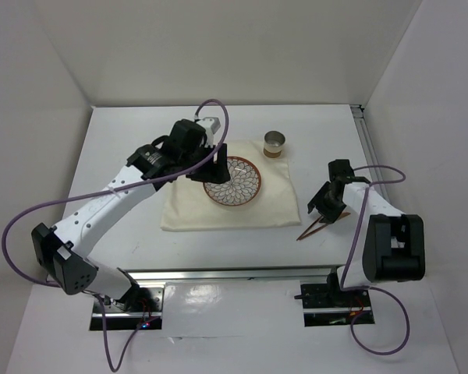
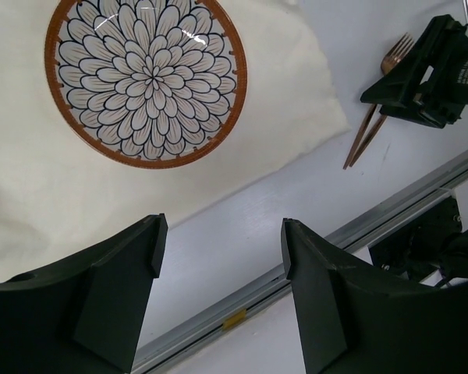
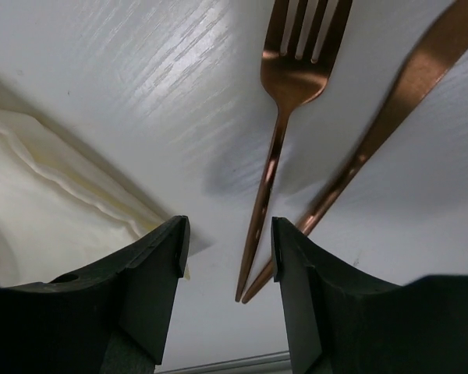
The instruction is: Set the dinner table for one person
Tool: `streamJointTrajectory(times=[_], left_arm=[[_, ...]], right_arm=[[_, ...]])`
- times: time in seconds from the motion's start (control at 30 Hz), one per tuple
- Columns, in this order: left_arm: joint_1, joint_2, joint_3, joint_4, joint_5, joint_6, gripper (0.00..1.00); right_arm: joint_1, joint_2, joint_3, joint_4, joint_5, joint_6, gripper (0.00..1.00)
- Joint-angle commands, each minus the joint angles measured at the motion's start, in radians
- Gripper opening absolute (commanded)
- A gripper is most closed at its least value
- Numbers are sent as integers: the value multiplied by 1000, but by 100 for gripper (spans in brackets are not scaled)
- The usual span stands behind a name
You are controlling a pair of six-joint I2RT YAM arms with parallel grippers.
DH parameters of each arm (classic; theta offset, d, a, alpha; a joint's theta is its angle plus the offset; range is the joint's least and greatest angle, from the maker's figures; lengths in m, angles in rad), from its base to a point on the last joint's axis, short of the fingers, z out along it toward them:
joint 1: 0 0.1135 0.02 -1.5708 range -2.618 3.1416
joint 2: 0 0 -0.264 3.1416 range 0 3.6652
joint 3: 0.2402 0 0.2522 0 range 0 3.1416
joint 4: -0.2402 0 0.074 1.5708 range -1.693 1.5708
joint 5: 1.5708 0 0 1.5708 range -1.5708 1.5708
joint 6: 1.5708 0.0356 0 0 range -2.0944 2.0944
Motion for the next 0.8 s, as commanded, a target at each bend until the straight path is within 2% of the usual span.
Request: streamJointTrajectory(times=[0.0,0.23,0.3,0.4,0.43,0.47,0.5,0.67,0.77], left_arm=[[5,-51,14,17,20,19,77],[14,-69,-6,17,29,10,77],[24,-69,-6,17,19,10,77],[33,-69,5,-5,9,10,77],[56,-69,23,-15,31,10,77],[66,-69,34,-16,52,10,77],[79,-78,44,-26,99,10,77],[146,-117,77,-26,164,-10,77],[204,-129,120,-17,247,-32,77]], right_arm=[[-7,33,-19,84,-4,0,57],[-7,80,-28,103,-4,-9,54],[-7,89,-28,113,-4,-9,49],[-7,89,-37,113,-4,-9,29],[-7,77,-25,85,41,4,10],[-7,57,-11,74,67,5,3],[-7,30,-11,65,90,14,0],[-7,-140,120,22,144,-54,0],[53,-141,258,-8,67,-121,0]])
